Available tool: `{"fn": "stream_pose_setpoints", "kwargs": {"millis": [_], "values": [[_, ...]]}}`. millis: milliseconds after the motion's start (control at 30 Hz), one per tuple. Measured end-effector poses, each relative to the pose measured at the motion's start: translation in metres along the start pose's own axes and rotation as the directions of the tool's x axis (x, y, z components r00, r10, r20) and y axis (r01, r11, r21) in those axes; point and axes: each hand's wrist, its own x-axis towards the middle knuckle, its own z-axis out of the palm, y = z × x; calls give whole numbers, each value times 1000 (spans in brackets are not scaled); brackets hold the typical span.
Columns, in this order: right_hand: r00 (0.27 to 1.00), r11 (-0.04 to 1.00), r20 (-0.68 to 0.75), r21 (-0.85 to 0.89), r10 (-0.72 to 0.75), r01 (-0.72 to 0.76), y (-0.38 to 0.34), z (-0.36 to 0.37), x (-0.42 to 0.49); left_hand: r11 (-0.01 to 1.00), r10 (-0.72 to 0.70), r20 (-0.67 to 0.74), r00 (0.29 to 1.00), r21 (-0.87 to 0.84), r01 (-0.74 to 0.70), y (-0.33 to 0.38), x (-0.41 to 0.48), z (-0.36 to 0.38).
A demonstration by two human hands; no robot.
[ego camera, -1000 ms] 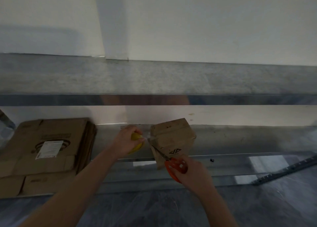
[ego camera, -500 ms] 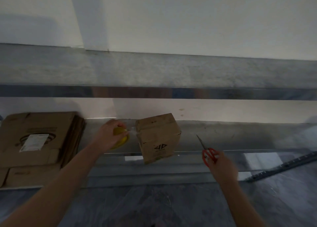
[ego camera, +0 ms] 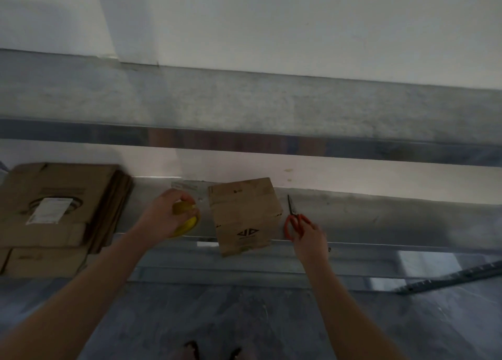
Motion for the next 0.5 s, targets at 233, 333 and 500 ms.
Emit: {"fn": "stream_pose_setpoints", "kwargs": {"millis": [233,333,500], "values": [[946,936,-139,-243,-292,254,-34,-24,-54,1000,23,54,998,5,-24,-8,2,-3],[864,905,-272,-170,-424,391,-58,-35,-91,999,24,67,997,-24,-22,-9,3,-7],[766,814,-276,-242,-580,529,-129,-24,-107,998,31,84,996,-51,-27,-5,5,-16]]}}
